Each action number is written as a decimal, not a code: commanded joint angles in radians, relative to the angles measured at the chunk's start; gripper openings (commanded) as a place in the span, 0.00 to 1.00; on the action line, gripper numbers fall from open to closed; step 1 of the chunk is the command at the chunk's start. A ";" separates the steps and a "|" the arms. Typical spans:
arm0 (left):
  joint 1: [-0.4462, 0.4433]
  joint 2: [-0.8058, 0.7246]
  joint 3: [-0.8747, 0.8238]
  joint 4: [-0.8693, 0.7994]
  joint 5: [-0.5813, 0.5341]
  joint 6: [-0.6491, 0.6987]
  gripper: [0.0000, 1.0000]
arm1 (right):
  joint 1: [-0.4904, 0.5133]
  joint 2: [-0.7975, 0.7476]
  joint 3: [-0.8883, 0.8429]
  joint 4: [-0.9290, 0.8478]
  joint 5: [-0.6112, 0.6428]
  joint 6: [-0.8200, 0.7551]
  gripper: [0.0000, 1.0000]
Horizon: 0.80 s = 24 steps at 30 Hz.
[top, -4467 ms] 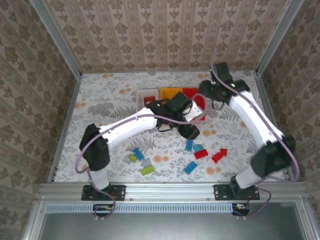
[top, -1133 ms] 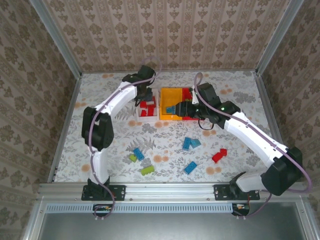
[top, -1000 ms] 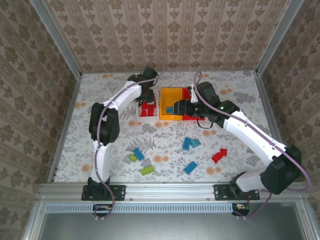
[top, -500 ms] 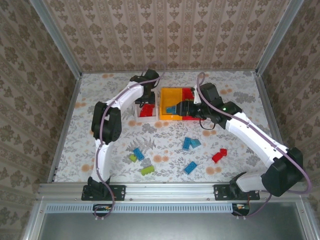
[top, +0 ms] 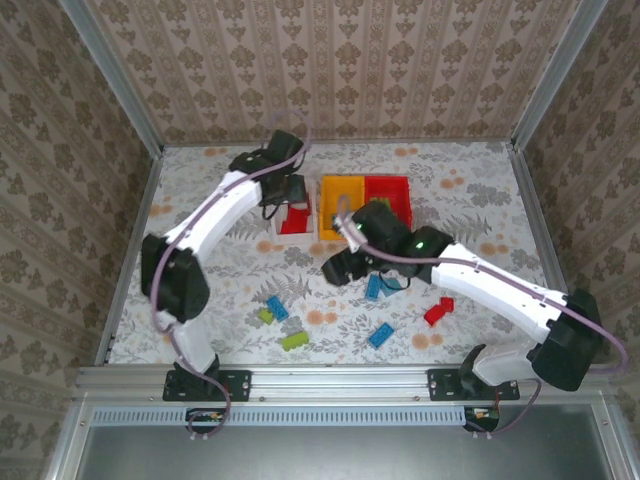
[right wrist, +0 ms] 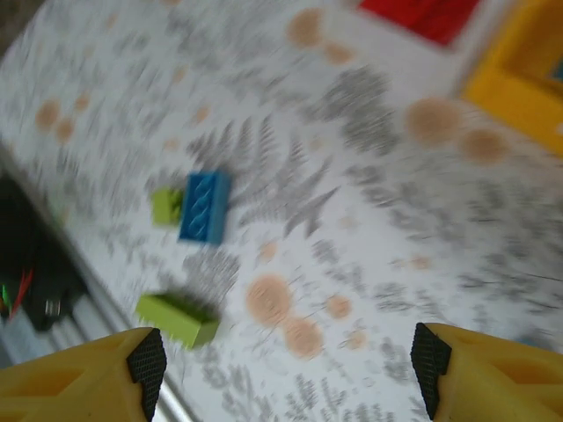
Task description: Sort the legos into containers by color
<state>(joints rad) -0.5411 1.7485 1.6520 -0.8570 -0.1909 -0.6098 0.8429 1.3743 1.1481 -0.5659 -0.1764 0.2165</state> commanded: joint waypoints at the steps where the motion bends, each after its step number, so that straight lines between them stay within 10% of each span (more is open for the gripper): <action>1: 0.042 -0.151 -0.155 -0.012 0.044 -0.065 0.66 | 0.107 0.073 -0.034 0.008 -0.057 -0.184 0.79; 13: 0.197 -0.758 -0.630 -0.162 0.360 -0.024 0.69 | 0.291 0.322 -0.045 0.186 0.001 -0.521 0.85; 24: 0.240 -0.993 -0.691 -0.376 0.342 -0.010 0.70 | 0.317 0.467 -0.004 0.244 0.084 -0.632 0.87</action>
<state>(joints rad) -0.3122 0.7605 0.9707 -1.1671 0.1364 -0.6483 1.1503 1.8187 1.1019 -0.3584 -0.1272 -0.3679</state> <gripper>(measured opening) 0.699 0.866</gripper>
